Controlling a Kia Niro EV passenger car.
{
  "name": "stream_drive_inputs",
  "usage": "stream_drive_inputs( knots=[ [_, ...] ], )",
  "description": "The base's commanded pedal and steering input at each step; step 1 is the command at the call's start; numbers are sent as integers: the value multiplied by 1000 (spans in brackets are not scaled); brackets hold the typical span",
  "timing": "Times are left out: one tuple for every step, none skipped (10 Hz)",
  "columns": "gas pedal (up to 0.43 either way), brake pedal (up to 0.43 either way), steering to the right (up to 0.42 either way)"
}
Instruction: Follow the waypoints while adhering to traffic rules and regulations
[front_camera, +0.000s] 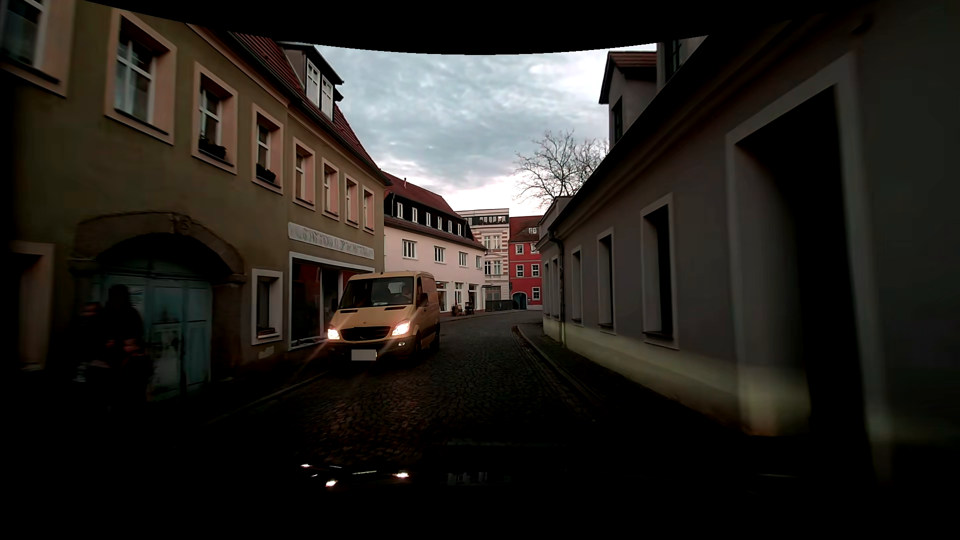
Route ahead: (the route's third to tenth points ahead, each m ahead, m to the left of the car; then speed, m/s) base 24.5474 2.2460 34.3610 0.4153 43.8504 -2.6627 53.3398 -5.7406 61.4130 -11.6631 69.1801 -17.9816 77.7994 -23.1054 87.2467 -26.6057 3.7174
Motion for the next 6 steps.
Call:
stream_drive_inputs(
  knots=[
    [0, 0, -35],
    [0, 12, -32],
    [0, 6, -28],
    [0, 6, -27],
    [0, 0, -27],
    [0, 0, -28]
  ],
)
